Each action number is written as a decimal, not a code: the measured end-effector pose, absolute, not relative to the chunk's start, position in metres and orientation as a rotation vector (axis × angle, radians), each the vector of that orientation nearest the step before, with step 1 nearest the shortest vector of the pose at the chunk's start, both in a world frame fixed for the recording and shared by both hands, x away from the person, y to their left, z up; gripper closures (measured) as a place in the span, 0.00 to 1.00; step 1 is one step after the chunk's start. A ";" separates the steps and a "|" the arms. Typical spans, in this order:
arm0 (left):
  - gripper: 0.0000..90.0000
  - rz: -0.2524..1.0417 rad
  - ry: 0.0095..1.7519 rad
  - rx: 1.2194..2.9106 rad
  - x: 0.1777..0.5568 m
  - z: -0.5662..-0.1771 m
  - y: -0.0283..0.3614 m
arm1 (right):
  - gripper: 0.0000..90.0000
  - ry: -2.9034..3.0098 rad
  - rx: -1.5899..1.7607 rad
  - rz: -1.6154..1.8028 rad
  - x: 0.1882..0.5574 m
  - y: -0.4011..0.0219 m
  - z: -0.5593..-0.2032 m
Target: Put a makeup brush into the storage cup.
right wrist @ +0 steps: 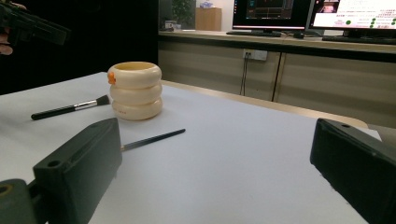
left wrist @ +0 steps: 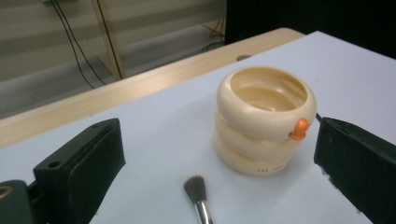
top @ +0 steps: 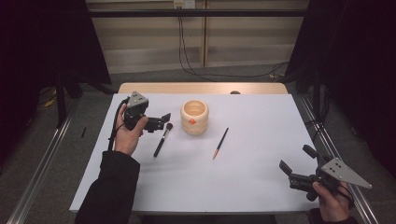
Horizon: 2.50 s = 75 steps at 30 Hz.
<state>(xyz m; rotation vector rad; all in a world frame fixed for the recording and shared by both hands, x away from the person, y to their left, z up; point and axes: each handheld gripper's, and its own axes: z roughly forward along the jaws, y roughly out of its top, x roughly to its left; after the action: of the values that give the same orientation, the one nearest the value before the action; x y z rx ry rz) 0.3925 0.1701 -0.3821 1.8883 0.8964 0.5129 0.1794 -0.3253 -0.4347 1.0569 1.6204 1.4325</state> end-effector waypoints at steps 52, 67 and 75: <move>0.27 0.096 1.257 2.428 0.436 -0.412 0.149 | 0.02 1.640 1.043 1.432 0.180 -0.323 -0.436; 0.53 0.095 1.322 2.497 0.443 -0.427 0.140 | 0.02 1.644 1.039 1.432 0.180 -0.324 -0.435; 0.62 0.115 1.335 2.553 0.444 -0.435 0.134 | 0.02 1.658 1.039 1.425 0.180 -0.323 -0.436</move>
<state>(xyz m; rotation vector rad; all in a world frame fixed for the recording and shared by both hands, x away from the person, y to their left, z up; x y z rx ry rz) 0.4442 0.1336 -0.4350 2.5532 1.3354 0.1153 0.1799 -0.3232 -0.4360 1.0389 1.6576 1.4254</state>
